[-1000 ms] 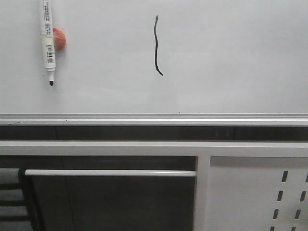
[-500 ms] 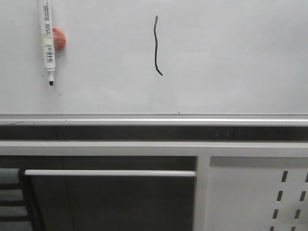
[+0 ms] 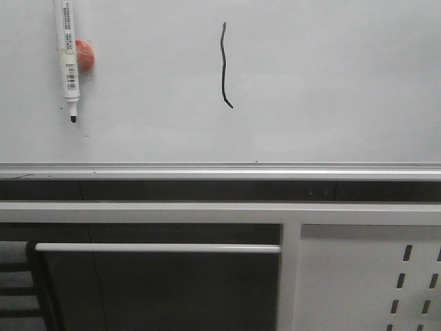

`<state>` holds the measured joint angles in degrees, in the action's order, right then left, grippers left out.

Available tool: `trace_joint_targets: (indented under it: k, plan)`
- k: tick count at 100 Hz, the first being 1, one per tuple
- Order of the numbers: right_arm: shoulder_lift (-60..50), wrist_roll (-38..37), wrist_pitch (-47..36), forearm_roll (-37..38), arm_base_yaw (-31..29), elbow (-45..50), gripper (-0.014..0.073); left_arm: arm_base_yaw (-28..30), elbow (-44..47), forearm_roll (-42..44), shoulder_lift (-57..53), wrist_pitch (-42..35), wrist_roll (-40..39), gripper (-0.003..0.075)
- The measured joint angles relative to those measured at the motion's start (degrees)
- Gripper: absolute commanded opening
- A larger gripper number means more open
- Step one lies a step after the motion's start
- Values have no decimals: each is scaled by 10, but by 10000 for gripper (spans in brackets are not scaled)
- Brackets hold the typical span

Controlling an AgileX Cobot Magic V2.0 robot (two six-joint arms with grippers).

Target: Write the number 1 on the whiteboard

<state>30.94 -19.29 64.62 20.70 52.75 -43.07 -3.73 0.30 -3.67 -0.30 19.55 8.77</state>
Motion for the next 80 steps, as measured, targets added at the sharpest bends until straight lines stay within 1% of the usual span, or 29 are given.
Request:
trace_joint_targets:
  k: [14, 20, 37, 59, 80]
  plan:
    - [0, 0, 0, 0, 0, 0, -53, 0, 0, -59, 0, -1, 0, -18]
    - [0, 0, 0, 0, 0, 0, -53, 0, 0, -70, 0, -2, -1, -18]
    - [0, 0, 0, 0, 0, 0, -53, 0, 0, -70, 0, -3, -4, -18]
    - [0, 0, 0, 0, 0, 0, -53, 1, 0, -34, 0, -12, -88, -18]
    - [0, 0, 1, 0, 0, 0, -53, 1, 0, -24, 0, -4, -106, -18]
